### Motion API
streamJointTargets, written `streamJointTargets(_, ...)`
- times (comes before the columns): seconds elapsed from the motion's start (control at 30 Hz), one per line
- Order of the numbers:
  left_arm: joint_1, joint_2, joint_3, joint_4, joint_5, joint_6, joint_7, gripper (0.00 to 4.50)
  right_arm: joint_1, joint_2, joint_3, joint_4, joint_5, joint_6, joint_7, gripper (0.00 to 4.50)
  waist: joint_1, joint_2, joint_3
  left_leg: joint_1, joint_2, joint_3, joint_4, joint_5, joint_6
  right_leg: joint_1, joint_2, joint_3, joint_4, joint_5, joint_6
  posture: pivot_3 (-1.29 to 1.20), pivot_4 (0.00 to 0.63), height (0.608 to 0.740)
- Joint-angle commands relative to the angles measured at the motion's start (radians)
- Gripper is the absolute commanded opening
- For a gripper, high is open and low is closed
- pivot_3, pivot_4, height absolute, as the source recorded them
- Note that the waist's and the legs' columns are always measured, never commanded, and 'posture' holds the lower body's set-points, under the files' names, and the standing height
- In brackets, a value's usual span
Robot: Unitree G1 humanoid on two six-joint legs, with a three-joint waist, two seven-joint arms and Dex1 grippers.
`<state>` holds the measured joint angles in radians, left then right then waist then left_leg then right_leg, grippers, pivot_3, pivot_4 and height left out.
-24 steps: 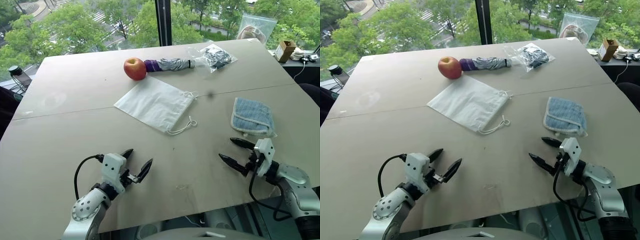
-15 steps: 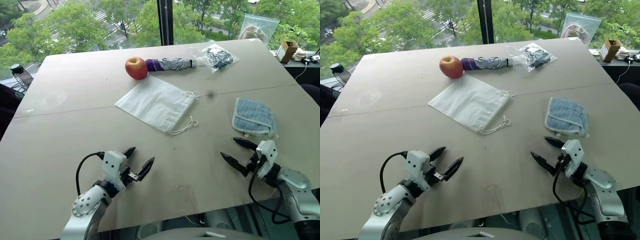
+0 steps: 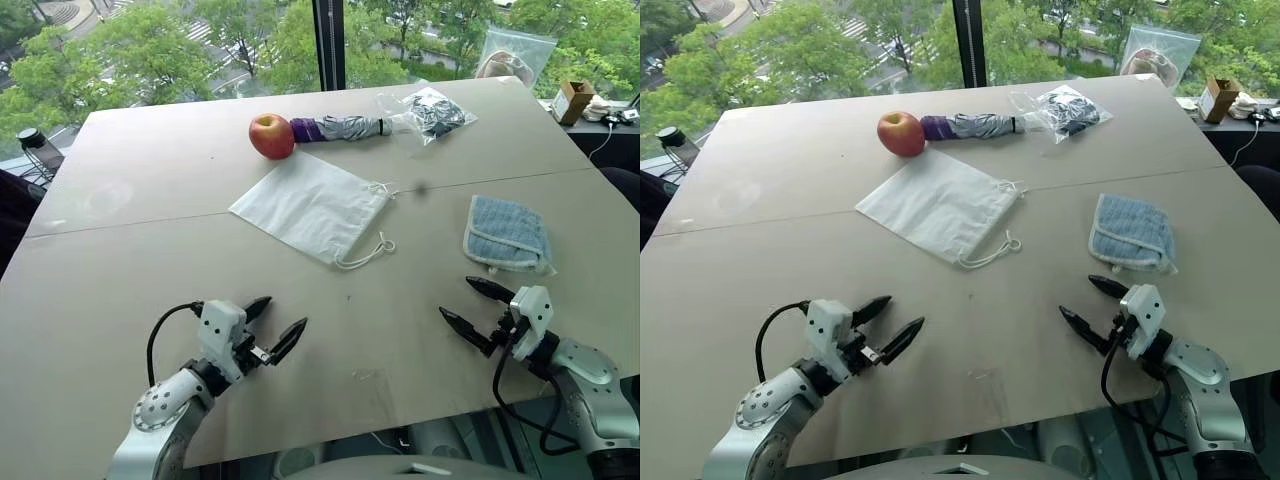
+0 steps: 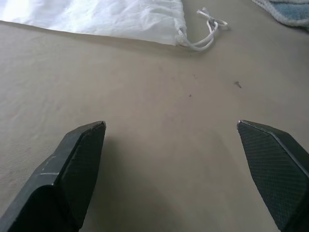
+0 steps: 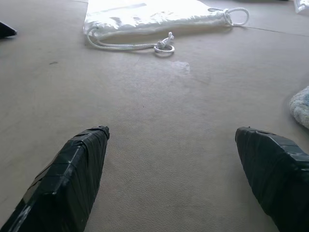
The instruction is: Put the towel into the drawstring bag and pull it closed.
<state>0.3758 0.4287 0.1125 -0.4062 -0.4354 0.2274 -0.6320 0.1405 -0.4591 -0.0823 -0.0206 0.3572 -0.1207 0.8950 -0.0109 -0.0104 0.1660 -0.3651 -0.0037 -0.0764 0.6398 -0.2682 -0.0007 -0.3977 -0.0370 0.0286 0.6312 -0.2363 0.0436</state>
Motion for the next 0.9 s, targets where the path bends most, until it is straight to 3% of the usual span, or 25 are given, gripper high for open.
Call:
streamJointTargets(0.03, -0.067, 0.02, -0.022, -0.07, 0.012, 0.022, 0.012, 4.5, -0.021, -0.012, 0.001, -0.034, 0.043, -0.028, 0.061, 4.48, 0.001, 0.0, 0.0, 0.0, 0.0, 0.0, 0.0, 0.0, 0.0, 0.0, 0.0, -0.001, 0.0, 0.0, 0.0, 0.0, 0.15, 0.74)
streamJointTargets(0.17, -0.199, -0.005, -0.09, -0.061, 0.035, 0.071, 0.048, 4.5, -0.055, -0.017, -0.032, -0.043, 0.102, 0.001, 0.076, 4.48, 0.002, 0.001, 0.001, -0.001, -0.001, 0.0, 0.003, 0.0, 0.0, 0.001, 0.001, -0.002, 0.002, 0.003, 0.001, 0.0, 0.15, 0.74)
streamJointTargets(0.3, -0.416, -0.138, -0.187, 0.058, 0.072, 0.101, 0.129, 4.5, -0.087, -0.045, -0.067, -0.04, 0.119, 0.017, 0.071, 4.48, 0.004, 0.001, 0.001, -0.001, -0.002, 0.001, 0.005, 0.0, 0.0, 0.001, 0.001, -0.001, 0.003, 0.005, 0.0, 0.0, 0.15, 0.74)
streamJointTargets(0.5, -0.643, -0.247, -0.267, 0.284, 0.258, 0.059, 0.269, 4.5, -0.101, -0.055, -0.066, -0.042, 0.104, 0.024, 0.053, 4.48, -0.001, -0.001, 0.001, -0.002, -0.007, 0.0, 0.01, 0.0, 0.0, 0.001, 0.001, -0.003, 0.007, 0.006, 0.001, 0.0, 0.15, 0.74)
streamJointTargets(0.67, -0.693, -0.235, -0.34, 0.378, 0.461, 0.004, 0.381, 4.5, -0.112, -0.043, -0.058, -0.031, 0.083, 0.014, 0.039, 4.48, -0.002, -0.001, 0.001, -0.001, -0.006, -0.001, 0.009, 0.0, 0.0, 0.001, 0.002, -0.003, 0.009, 0.006, 0.001, 0.0, 0.15, 0.74)
streamJointTargets(0.83, -0.642, -0.223, -0.374, 0.373, 0.557, 0.009, 0.419, 4.5, -0.104, -0.036, -0.056, -0.016, 0.071, 0.003, 0.037, 4.48, 0.001, -0.001, 0.001, -0.002, -0.007, -0.001, 0.009, 0.0, 0.0, 0.001, 0.001, -0.003, 0.009, 0.006, 0.001, 0.0, 0.15, 0.74)
streamJointTargets(0.87, -0.631, -0.226, -0.371, 0.37, 0.562, 0.015, 0.424, 4.1, -0.103, -0.036, -0.057, -0.011, 0.069, 0.001, 0.038, 4.5, 0.0, -0.001, 0.001, -0.002, -0.007, -0.001, 0.009, 0.0, 0.0, 0.001, 0.0, -0.002, 0.009, 0.006, 0.001, 0.0, 0.15, 0.74)
streamJointTargets(0.9, -0.623, -0.231, -0.365, 0.366, 0.563, 0.023, 0.43, 3.98, -0.102, -0.036, -0.058, -0.008, 0.068, 0.0, 0.039, 4.5, 0.001, -0.001, 0.001, -0.002, -0.007, -0.001, 0.009, 0.0, 0.0, 0.001, 0.0, -0.002, 0.009, 0.006, 0.001, 0.0, 0.15, 0.74)
